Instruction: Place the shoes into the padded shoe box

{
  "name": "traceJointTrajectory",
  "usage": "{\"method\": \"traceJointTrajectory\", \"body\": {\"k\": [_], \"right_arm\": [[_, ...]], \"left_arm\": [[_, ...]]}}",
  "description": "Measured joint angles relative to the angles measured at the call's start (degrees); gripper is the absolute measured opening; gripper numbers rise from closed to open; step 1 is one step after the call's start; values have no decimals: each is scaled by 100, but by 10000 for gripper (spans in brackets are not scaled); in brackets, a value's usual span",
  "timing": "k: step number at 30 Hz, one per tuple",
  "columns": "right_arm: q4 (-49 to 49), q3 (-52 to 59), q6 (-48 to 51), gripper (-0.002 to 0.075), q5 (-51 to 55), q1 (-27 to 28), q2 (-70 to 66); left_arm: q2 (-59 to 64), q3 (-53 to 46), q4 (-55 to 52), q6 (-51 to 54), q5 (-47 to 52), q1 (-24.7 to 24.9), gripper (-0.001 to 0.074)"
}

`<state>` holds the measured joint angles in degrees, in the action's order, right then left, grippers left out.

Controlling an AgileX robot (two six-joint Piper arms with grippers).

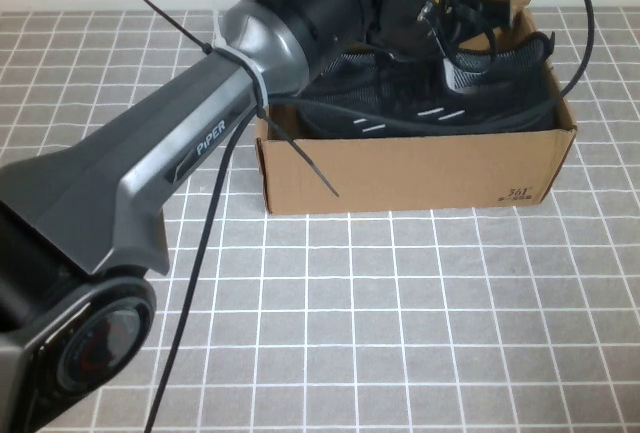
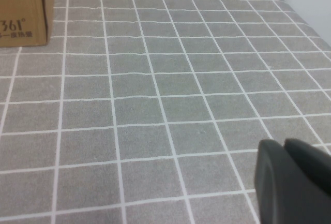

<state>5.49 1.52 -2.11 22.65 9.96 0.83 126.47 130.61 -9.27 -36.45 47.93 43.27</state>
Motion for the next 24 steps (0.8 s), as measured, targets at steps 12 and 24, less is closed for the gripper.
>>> {"method": "traceJointTrajectory", "body": {"k": [12,24], "right_arm": [[0,0,0,-6,0,0,0],[0,0,0,-6,0,0,0]], "left_arm": [[-10,28,-648,-513,-155,0,120],[-344,28,-1647,1207,456,0,98]]}}
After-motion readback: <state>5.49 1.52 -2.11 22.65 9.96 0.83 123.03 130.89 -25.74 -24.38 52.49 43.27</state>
